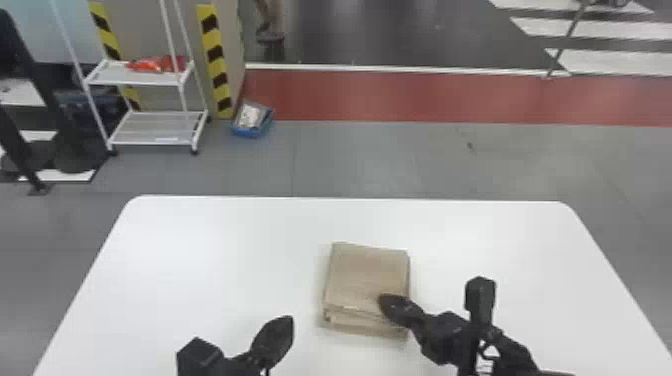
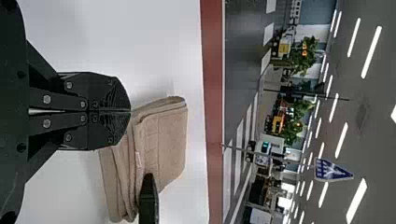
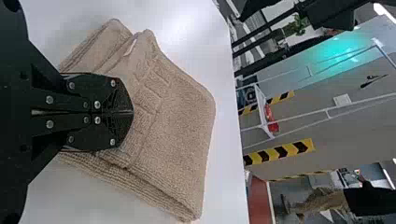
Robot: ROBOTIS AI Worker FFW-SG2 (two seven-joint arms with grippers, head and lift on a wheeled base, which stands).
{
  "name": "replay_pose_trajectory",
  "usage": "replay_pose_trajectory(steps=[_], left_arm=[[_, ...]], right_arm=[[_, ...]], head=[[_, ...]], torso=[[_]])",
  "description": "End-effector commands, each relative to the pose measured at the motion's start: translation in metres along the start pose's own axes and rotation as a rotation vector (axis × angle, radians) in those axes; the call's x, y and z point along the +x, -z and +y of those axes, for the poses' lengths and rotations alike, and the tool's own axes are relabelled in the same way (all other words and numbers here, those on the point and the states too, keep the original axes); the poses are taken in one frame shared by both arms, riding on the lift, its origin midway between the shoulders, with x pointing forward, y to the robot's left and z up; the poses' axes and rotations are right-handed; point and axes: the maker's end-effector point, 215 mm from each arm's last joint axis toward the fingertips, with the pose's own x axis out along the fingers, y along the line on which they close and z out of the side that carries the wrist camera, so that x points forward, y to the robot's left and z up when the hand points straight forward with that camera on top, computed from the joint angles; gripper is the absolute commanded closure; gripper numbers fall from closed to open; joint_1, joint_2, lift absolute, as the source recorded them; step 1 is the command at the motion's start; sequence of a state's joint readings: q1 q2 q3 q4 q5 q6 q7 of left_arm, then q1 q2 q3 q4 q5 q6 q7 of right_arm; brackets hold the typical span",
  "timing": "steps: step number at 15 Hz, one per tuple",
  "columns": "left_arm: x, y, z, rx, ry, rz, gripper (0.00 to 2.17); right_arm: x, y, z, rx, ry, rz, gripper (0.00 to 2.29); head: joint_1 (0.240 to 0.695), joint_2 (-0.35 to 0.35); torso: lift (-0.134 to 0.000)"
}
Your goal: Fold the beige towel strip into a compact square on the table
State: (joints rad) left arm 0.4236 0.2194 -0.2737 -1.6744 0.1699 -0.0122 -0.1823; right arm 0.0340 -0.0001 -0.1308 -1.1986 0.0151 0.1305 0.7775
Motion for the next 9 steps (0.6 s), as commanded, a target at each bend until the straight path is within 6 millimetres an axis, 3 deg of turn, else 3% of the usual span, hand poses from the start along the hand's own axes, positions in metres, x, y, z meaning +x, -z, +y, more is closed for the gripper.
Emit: replay_pose_trajectory(steps=[1, 4, 6, 7, 9], left_arm=[[0.001, 0.004, -0.001, -0.001, 0.001, 0.015, 1.77], [0.000, 0.001, 0.005, 0.005, -0.007, 0.012, 1.77], [0.000, -0.002, 0.009, 0.005, -0.012, 0.008, 1.77], [0.000, -0.006, 0.009, 0.008, -0.010, 0.006, 1.77], [0.000, -0.019, 0.010, 0.012, -0.015, 0.009, 1.76]], right_arm=[[0.003, -0.011, 0.001, 0.003, -0.017, -0.010, 1.98], [-0.017, -0.044, 0.006, -0.008, -0.026, -0.101, 1.98], [-0.047, -0.071, 0.006, 0.003, -0.007, -0.190, 1.90], [-0.061, -0.084, 0.008, -0.007, 0.001, -0.227, 1.57], [-0.093, -0.102, 0.003, -0.081, 0.048, -0.258, 0.03]], head=[[0.695, -0.059], [0.695, -0.059], [0.695, -0.062], [0.695, -0.065], [0.695, -0.088]], torso=[[0.000], [0.000], [0.000], [0.000], [0.000]])
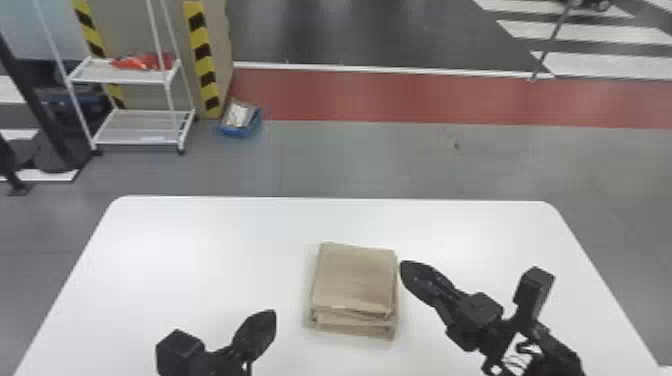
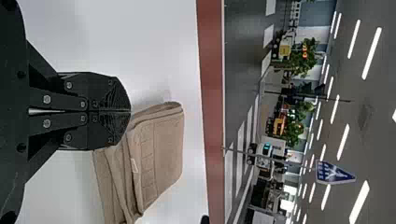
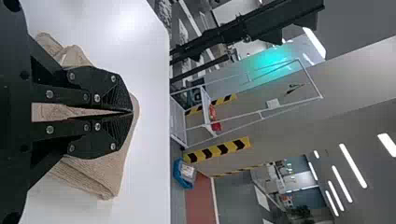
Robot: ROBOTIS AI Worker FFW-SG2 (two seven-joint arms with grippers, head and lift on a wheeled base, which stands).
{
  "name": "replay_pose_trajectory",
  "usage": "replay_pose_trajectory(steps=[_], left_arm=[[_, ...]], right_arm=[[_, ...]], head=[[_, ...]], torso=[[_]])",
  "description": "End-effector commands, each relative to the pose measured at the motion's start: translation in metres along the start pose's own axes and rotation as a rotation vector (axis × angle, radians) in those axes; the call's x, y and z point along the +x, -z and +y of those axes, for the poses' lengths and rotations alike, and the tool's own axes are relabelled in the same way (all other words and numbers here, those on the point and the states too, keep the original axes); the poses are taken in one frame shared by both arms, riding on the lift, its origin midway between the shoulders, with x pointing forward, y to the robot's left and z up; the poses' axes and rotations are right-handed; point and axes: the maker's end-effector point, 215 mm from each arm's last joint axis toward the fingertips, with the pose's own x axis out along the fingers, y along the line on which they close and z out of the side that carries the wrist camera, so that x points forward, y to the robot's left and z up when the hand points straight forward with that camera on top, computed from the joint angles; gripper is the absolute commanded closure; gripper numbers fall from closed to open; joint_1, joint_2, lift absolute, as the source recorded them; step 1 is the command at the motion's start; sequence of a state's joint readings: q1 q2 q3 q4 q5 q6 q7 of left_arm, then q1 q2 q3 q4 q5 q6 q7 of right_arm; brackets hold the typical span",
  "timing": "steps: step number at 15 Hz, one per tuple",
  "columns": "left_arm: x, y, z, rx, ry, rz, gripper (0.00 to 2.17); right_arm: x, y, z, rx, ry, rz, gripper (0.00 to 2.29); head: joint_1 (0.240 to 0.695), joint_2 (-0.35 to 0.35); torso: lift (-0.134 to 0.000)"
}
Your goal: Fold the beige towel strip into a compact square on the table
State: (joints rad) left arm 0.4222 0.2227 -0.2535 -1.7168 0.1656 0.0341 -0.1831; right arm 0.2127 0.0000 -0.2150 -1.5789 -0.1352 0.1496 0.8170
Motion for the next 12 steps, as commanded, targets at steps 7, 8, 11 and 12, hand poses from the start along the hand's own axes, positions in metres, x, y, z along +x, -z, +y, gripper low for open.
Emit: replay_pose_trajectory(steps=[7, 8, 11, 12], left_arm=[[-0.029, -0.078, 0.079, 0.084, -0.151, 0.087, 0.07], [-0.032, -0.090, 0.087, 0.092, -0.171, 0.068, 0.07], [-0.033, -0.103, 0.094, 0.070, -0.208, 0.025, 0.05], [-0.032, -0.100, 0.094, 0.065, -0.214, 0.017, 0.05]], right_arm=[[-0.109, -0.084, -0.052, -0.157, 0.222, 0.020, 0.05], [-0.113, -0.093, -0.052, -0.172, 0.227, 0.010, 0.05], [-0.122, -0.122, -0.045, -0.217, 0.208, -0.095, 0.05], [-0.122, -0.127, -0.041, -0.218, 0.199, -0.117, 0.05]], head=[[0.695, -0.161], [0.695, -0.160], [0.695, -0.149], [0.695, -0.144]], torso=[[0.000], [0.000], [0.000], [0.000]])
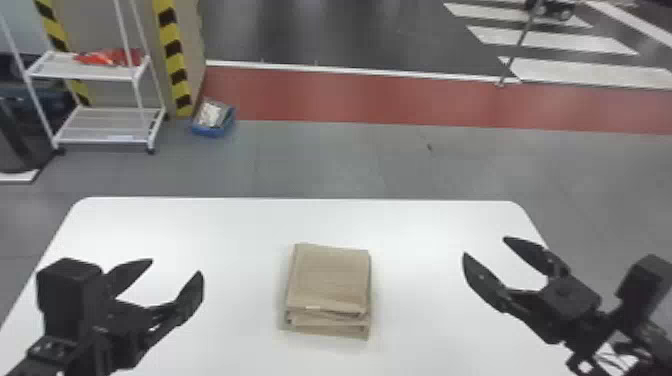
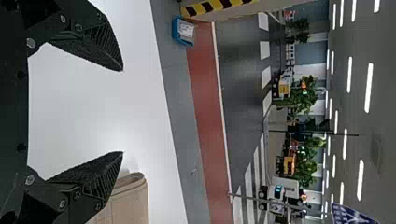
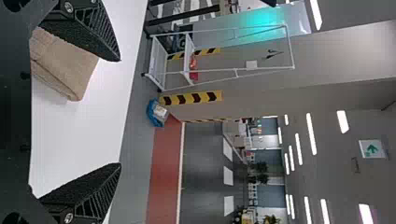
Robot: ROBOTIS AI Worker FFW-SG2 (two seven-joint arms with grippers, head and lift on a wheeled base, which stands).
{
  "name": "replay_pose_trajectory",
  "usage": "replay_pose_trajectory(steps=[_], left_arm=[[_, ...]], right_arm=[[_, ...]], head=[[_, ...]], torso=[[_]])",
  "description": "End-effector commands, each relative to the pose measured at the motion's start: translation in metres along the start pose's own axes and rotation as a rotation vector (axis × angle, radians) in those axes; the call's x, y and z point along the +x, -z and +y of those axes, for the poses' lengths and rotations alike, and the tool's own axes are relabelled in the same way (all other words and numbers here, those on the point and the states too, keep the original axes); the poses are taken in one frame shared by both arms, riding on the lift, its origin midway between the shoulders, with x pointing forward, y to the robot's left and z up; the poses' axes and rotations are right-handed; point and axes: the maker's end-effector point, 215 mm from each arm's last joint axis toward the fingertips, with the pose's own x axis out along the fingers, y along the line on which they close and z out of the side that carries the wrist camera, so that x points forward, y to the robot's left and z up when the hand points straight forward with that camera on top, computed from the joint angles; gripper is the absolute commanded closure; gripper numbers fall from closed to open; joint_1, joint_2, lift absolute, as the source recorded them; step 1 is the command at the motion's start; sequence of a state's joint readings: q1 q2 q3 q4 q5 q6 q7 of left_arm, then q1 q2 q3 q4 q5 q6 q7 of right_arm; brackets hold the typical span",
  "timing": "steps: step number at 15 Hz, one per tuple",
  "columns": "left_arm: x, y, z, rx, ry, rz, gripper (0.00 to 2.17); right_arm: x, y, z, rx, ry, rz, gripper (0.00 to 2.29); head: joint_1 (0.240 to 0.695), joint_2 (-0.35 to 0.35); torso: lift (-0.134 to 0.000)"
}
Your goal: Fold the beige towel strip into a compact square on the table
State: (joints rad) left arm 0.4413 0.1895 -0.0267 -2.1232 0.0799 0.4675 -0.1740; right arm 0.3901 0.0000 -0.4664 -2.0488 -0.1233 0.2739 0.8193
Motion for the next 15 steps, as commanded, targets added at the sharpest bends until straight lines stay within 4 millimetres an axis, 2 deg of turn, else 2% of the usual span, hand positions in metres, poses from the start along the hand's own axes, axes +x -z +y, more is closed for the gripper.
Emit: replay_pose_trajectory(steps=[1, 3, 5, 6, 7, 10, 12, 13, 15], left_arm=[[0.004, -0.004, 0.000, -0.008, -0.015, -0.054, 0.05], [0.003, -0.027, 0.010, 0.005, -0.069, -0.189, 0.05], [-0.002, -0.050, 0.015, -0.010, -0.104, -0.301, 0.05], [-0.007, -0.065, 0.016, -0.012, -0.122, -0.370, 0.05], [-0.007, -0.071, 0.014, -0.022, -0.137, -0.401, 0.05], [-0.007, -0.073, 0.006, -0.053, -0.185, -0.416, 0.05], [-0.010, -0.078, -0.007, -0.054, -0.172, -0.422, 0.06], [-0.014, -0.083, -0.012, -0.041, -0.168, -0.429, 0.06], [-0.016, -0.080, -0.018, -0.038, -0.170, -0.412, 0.06]], right_arm=[[-0.004, -0.012, 0.005, -0.011, -0.010, -0.054, 0.06], [-0.016, -0.010, 0.000, -0.010, 0.006, -0.073, 0.07], [-0.020, 0.001, -0.011, 0.031, 0.026, -0.072, 0.07], [-0.020, 0.002, -0.010, 0.036, 0.025, -0.067, 0.07], [-0.019, 0.000, -0.004, 0.034, 0.021, -0.066, 0.07], [-0.016, -0.003, 0.003, 0.058, 0.104, -0.067, 0.07], [-0.009, 0.005, 0.007, 0.086, 0.129, -0.045, 0.07], [-0.005, 0.002, 0.012, 0.090, 0.125, -0.050, 0.07], [-0.002, 0.000, 0.020, 0.078, 0.111, -0.060, 0.07]], head=[[0.695, -0.143], [0.695, -0.140], [0.695, -0.136], [0.695, -0.144], [0.695, -0.146], [0.695, -0.146], [0.695, -0.151], [0.695, -0.153], [0.695, -0.157]], torso=[[0.000], [0.000], [0.000], [0.000], [0.000], [0.000], [0.000], [0.000], [0.000]])
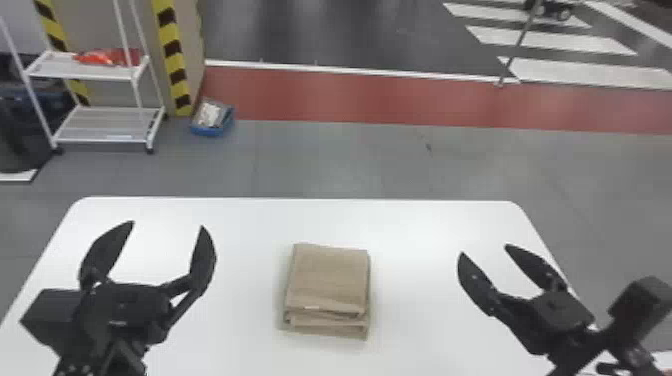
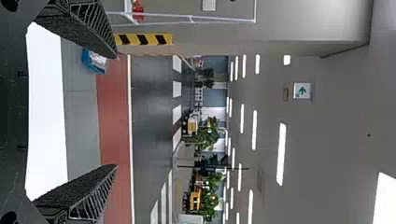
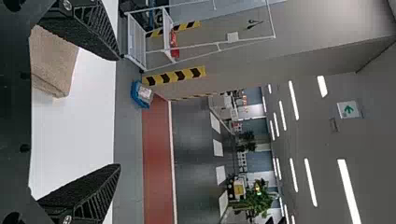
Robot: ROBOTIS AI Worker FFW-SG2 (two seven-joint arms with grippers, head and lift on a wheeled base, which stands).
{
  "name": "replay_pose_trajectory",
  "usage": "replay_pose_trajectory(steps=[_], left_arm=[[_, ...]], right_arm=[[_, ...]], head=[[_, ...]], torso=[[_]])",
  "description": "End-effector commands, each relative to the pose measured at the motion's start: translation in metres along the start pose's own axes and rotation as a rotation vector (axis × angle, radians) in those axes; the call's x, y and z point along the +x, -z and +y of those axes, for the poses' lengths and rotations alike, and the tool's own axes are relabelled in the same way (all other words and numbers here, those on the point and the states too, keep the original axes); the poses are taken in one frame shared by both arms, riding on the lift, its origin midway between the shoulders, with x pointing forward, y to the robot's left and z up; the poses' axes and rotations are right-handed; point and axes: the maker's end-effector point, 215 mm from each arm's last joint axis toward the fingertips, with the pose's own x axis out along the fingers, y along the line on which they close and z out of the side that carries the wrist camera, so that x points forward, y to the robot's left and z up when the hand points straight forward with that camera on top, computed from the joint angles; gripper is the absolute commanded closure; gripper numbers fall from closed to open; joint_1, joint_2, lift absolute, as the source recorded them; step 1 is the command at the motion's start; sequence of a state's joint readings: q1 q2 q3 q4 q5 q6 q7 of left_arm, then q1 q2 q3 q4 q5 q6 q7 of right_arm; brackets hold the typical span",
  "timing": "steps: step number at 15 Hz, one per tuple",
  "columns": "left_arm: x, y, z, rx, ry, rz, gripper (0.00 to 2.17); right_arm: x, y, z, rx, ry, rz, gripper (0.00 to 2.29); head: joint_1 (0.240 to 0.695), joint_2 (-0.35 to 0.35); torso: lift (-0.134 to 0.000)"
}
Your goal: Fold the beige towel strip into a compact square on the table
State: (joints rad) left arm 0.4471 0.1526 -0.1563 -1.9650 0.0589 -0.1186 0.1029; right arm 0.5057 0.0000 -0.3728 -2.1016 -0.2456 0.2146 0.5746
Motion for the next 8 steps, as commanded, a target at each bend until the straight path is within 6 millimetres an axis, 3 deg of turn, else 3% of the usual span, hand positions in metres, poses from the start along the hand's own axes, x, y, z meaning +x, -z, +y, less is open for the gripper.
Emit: replay_pose_trajectory(steps=[1, 8], left_arm=[[-0.005, 0.000, -0.007, 0.007, 0.007, 0.011, 0.06], [-0.009, 0.009, -0.014, 0.016, 0.023, 0.039, 0.06]], right_arm=[[0.003, 0.002, 0.010, -0.011, -0.016, 0.000, 0.07], [0.003, 0.002, 0.025, -0.052, -0.032, -0.003, 0.07]], head=[[0.695, -0.153], [0.695, -0.147]], torso=[[0.000], [0.000]])
